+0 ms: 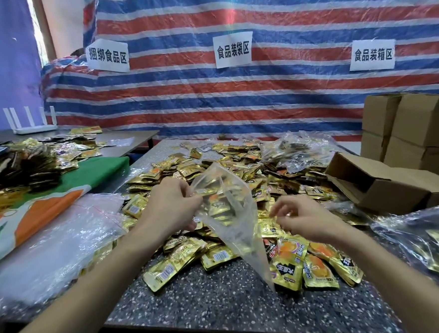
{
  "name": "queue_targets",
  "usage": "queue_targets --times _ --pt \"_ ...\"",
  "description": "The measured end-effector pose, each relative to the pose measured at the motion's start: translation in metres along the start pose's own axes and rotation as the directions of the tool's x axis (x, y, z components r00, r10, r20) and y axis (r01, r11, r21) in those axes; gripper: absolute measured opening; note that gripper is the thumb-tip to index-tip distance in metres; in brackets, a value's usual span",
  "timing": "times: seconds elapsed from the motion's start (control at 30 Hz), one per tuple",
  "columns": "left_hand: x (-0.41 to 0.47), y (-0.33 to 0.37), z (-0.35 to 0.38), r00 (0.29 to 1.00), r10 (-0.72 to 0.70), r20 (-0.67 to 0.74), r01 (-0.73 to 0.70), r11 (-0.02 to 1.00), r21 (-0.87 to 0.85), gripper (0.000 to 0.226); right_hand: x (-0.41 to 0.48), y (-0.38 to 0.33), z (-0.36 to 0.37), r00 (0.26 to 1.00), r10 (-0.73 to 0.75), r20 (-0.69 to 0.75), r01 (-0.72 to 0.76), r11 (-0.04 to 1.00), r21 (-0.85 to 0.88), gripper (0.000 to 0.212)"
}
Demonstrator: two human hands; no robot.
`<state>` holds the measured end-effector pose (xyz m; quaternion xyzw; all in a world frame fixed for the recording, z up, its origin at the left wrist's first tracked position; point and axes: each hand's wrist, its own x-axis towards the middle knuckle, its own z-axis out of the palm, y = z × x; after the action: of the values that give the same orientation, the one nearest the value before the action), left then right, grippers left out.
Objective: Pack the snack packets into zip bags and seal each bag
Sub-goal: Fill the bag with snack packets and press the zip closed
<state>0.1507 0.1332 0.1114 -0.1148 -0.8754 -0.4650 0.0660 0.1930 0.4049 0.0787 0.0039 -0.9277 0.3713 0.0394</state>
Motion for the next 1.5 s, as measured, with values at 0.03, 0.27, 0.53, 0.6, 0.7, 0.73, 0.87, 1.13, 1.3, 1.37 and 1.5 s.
queue_targets --times 0.03,0.27,0.53,0.6,0.7,0.73,0.87,1.13,1.3,1.37,1.5 --pt "0.001 0.000 0.000 1.000 0.007 -0.010 -0.007 1.000 0.015 0.019 -0.002 0.013 0.001 0.997 -0.027 0.074 0.041 0.979 -0.200 0.033" --pt "0.000 0.002 0.008 0.992 0.095 -0.078 -0.089 0.994 0.070 0.018 -0.016 0.069 0.028 0.952 0.001 0.306 0.179 0.808 -0.561 0.076" --pt "0.000 0.002 0.014 0.978 0.160 -0.131 -0.138 0.977 0.162 0.020 -0.023 0.075 0.045 0.966 -0.121 0.230 0.255 0.616 -0.746 0.054" --pt "0.000 0.003 0.014 0.976 0.169 -0.139 -0.143 0.973 0.180 0.021 -0.024 0.074 0.048 0.960 -0.223 0.168 0.275 0.653 -0.706 0.047" --pt "0.001 0.004 0.013 0.969 0.198 -0.146 -0.164 0.962 0.217 0.021 -0.022 0.058 0.044 0.963 -0.257 -0.084 0.204 0.893 -0.400 0.032" --pt "0.001 0.004 0.013 0.967 0.205 -0.150 -0.167 0.958 0.235 0.022 -0.021 0.050 0.040 0.955 -0.231 -0.185 0.178 0.947 -0.266 0.022" --pt "0.002 0.001 0.014 0.965 0.213 -0.157 -0.157 0.939 0.307 0.023 -0.020 0.001 0.005 0.852 0.014 -0.523 0.168 0.939 0.300 0.007" --pt "0.000 0.010 0.029 0.984 0.155 -0.091 -0.132 0.967 0.217 0.031 -0.026 -0.097 -0.030 0.915 0.049 -0.400 0.270 0.664 0.697 0.011" --pt "-0.002 0.019 0.033 0.997 0.071 -0.031 -0.068 0.994 0.088 0.017 -0.015 -0.110 -0.003 0.917 0.124 -0.380 0.096 0.855 0.510 0.026" --pt "-0.003 0.018 0.032 1.000 0.018 0.011 -0.018 1.000 0.026 0.018 -0.012 -0.106 0.003 0.901 0.158 -0.404 0.034 0.903 0.428 0.031" --pt "-0.001 0.008 0.026 0.987 -0.116 0.110 0.131 0.982 -0.139 0.018 -0.006 -0.093 0.004 0.911 0.166 -0.378 0.003 0.913 0.408 0.023"
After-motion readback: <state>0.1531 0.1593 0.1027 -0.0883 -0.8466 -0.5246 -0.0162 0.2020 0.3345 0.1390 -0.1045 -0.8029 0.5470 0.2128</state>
